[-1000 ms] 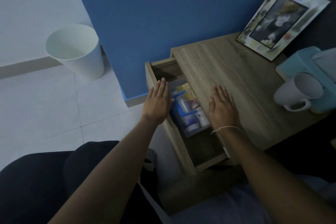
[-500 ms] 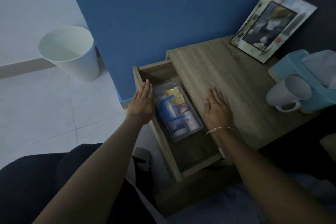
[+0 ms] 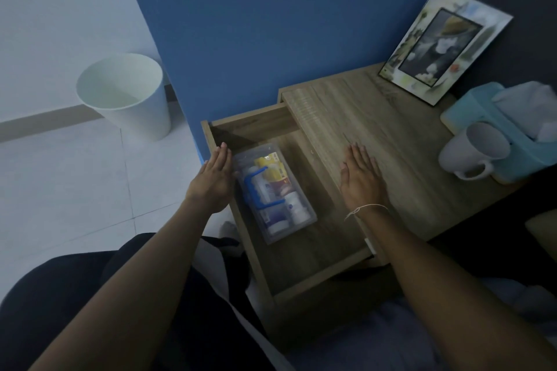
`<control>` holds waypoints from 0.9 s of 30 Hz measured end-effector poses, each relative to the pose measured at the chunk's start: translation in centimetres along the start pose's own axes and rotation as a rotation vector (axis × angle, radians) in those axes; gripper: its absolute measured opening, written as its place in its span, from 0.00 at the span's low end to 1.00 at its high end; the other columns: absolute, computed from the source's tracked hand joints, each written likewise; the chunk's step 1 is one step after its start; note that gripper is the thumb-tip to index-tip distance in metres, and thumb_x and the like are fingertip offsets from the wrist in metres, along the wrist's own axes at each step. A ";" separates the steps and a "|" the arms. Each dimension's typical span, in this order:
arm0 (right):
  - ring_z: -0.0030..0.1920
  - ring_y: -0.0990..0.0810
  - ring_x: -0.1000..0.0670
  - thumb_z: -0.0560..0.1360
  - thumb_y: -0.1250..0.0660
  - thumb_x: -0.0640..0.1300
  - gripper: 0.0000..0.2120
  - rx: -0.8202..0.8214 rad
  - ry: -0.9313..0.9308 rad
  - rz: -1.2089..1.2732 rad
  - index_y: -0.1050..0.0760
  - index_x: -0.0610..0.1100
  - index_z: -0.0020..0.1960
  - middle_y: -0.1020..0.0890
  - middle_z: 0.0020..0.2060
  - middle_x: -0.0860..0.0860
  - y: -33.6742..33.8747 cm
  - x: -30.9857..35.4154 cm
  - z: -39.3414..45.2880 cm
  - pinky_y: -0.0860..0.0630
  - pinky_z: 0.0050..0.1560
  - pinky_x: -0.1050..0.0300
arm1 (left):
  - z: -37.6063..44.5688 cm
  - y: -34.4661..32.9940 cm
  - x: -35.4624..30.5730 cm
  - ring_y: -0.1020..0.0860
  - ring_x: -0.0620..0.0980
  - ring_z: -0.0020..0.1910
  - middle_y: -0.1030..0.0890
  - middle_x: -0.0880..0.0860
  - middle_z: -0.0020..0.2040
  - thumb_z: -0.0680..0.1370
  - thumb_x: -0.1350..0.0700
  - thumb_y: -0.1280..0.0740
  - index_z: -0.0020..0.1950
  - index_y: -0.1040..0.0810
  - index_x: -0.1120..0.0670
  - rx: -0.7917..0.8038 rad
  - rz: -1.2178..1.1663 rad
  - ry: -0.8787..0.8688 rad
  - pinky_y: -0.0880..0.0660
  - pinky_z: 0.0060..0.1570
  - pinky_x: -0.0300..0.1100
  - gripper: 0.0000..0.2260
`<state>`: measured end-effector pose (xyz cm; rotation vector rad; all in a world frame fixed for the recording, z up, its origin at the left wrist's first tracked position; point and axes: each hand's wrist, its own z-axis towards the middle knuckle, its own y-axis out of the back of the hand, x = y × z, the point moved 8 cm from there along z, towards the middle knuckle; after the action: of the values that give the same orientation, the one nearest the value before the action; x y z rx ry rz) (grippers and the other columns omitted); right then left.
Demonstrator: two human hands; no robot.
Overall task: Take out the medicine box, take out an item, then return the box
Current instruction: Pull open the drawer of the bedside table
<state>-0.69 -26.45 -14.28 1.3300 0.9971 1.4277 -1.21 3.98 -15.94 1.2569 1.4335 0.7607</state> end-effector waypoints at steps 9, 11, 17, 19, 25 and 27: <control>0.76 0.44 0.46 0.80 0.46 0.51 0.26 -0.055 0.081 0.178 0.41 0.39 0.74 0.37 0.74 0.41 1.4 4.5 -1.9 0.47 0.76 0.46 | 1.0 1.7 -2.2 0.56 0.55 0.78 0.55 0.59 0.79 0.83 0.47 0.54 0.77 0.54 0.61 -0.070 0.093 0.016 0.56 0.77 0.51 0.27; 0.76 0.45 0.49 0.79 0.46 0.54 0.28 -0.018 0.142 0.288 0.42 0.41 0.74 0.38 0.75 0.43 0.5 7.8 -3.5 0.46 0.74 0.51 | 2.2 1.9 -3.5 0.57 0.55 0.78 0.55 0.59 0.79 0.83 0.47 0.53 0.77 0.54 0.61 -0.084 0.089 -0.044 0.57 0.76 0.50 0.27; 0.77 0.50 0.43 0.69 0.46 0.73 0.48 0.225 0.014 0.160 0.54 0.45 0.77 0.47 0.78 0.44 -5.8 10.8 -5.7 0.45 0.75 0.40 | 6.5 0.6 -5.1 0.56 0.55 0.78 0.55 0.58 0.79 0.82 0.44 0.52 0.77 0.54 0.58 0.026 -0.023 -0.070 0.55 0.76 0.52 0.29; 0.77 0.50 0.41 0.63 0.46 0.78 0.54 0.258 -0.074 0.162 0.57 0.48 0.77 0.48 0.78 0.43 -7.1 10.4 -6.2 0.44 0.73 0.37 | 7.7 0.1 -4.8 0.55 0.57 0.78 0.53 0.58 0.79 0.81 0.42 0.51 0.77 0.51 0.57 0.040 -0.039 -0.045 0.53 0.76 0.55 0.30; 0.75 0.47 0.38 0.52 0.43 0.79 0.63 0.315 -0.129 0.137 0.66 0.53 0.76 0.56 0.78 0.44 -9.8 9.8 -7.3 0.39 0.66 0.34 | 10.6 -1.8 -3.9 0.32 0.62 0.69 0.33 0.60 0.72 0.77 0.33 0.47 0.73 0.38 0.55 0.096 -0.085 0.013 0.33 0.66 0.59 0.33; 0.74 0.47 0.36 0.51 0.38 0.76 0.66 0.342 -0.133 0.150 0.68 0.53 0.76 0.59 0.78 0.45 -10.3 9.8 -7.3 0.37 0.64 0.33 | 11.1 -2.6 -3.1 0.27 0.61 0.63 0.28 0.61 0.68 0.74 0.30 0.47 0.71 0.36 0.54 0.147 -0.131 0.060 0.28 0.61 0.56 0.36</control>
<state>-6.95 -14.20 -22.38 1.7566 1.1055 1.2955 8.30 -1.44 -20.38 1.2460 1.6280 0.6182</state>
